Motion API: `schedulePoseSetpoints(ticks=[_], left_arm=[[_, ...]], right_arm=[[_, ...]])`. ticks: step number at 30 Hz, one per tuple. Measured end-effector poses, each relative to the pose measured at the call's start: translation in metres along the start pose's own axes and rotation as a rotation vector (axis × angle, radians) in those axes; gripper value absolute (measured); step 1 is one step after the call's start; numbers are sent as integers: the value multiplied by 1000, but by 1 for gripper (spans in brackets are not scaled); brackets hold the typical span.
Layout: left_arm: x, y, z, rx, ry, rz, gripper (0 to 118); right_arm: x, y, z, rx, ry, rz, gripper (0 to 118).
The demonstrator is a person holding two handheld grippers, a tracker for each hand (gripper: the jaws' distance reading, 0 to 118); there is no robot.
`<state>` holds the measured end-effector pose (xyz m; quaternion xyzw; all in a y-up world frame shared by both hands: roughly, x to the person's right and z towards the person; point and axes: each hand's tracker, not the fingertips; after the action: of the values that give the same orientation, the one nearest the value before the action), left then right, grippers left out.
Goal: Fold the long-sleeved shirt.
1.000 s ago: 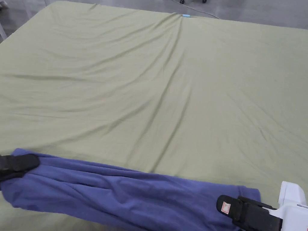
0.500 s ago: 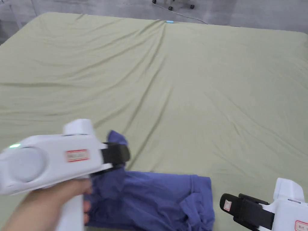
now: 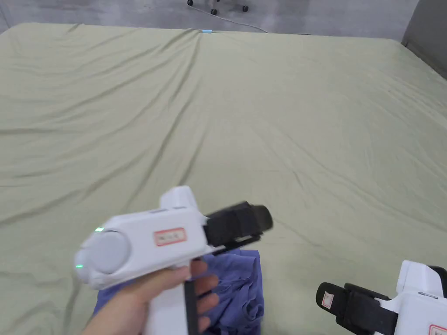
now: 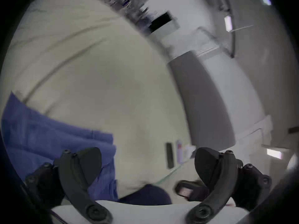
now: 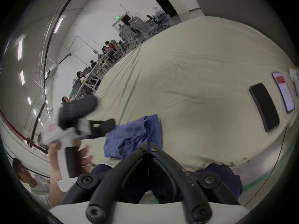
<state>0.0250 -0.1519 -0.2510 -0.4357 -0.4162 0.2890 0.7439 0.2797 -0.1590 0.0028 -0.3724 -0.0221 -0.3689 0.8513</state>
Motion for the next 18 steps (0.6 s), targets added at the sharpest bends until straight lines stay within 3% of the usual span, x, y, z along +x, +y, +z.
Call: schedulePoseSetpoints(ticks=[3,4,5,6,7,8,9,11,15,16,18], left_arm=[[-21,25,46,155,164,41,112],[-31,25,52,165,295,39,101],[-37,22,50,149,408,-9,70],[-44,14,43,120,515,-118,4],[-51,0,29,51,630,-226,3],[-57,-14,21,12,647,-261,3],[-63,-34,5,-63,624,-275,2],[-62,-71,-29,-237,443,-256,2],[-34,-141,-92,-399,469,-468,0],[-26,-147,-101,-403,443,-476,0],[0,-164,-113,-499,259,-312,0]], right_arm=[[3,3,-3,21,33,-33,3],[2,3,-4,25,35,-33,3],[2,3,-4,27,35,-32,3],[-1,4,-6,29,33,-31,3],[-3,6,-9,31,30,-32,3],[-4,6,-9,32,27,-34,3],[-4,5,-9,32,23,-38,3],[-6,8,-11,29,8,-39,3],[-5,10,0,49,-53,-40,3],[-3,10,6,53,-66,-49,3],[0,11,16,65,-82,-66,3]])
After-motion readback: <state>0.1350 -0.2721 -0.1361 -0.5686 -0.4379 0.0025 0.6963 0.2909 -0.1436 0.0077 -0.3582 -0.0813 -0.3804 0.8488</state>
